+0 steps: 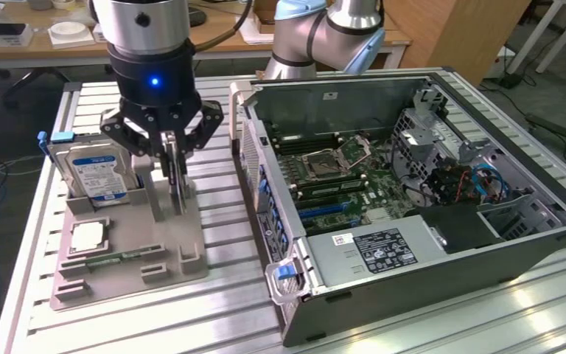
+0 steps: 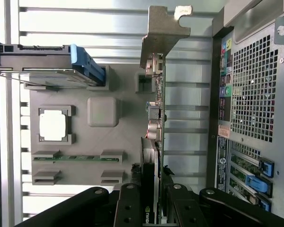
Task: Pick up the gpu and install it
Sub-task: 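Pick up the gpu and move the gpu toward the slot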
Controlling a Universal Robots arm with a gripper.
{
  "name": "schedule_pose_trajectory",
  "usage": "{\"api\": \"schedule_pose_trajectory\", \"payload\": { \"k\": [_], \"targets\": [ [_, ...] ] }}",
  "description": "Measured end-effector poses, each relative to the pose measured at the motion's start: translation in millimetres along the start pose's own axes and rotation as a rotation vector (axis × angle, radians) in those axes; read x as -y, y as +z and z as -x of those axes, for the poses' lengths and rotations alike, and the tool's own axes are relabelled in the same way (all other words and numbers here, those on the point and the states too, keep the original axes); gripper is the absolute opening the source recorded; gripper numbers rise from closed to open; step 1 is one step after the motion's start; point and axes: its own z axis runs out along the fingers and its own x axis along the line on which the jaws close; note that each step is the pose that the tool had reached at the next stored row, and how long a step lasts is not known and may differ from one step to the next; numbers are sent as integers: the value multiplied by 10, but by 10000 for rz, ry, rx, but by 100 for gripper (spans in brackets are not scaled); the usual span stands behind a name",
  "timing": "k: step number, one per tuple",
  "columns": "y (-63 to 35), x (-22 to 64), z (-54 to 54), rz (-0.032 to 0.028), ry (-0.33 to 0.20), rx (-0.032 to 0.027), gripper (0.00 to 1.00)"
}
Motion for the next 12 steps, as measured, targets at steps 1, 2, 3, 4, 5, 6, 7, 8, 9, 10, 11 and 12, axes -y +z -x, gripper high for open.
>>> {"api": "schedule_pose_trajectory", "payload": {
  "k": [1, 2, 3, 4, 5, 6, 7, 8, 9, 10, 11, 12],
  "targets": [
    [-5, 0, 0, -1, 0, -1, 26],
    [-8, 0, 0, 0, 0, 0, 26],
    [-13, 0, 0, 0, 0, -1, 26],
    [-17, 0, 0, 0, 0, 0, 26],
    [-21, 0, 0, 0, 0, 0, 26],
    [-27, 0, 0, -1, 0, -1, 26],
    [-32, 0, 0, 0, 0, -1, 26],
    [-37, -1, 0, 0, 0, 0, 26],
    [-40, -1, 0, 1, 0, 1, 26],
    [-43, -1, 0, 1, 0, 1, 26],
    [-47, -1, 0, 0, 0, 0, 26],
    [-50, -1, 0, 0, 0, 0, 26]
  ]
}}
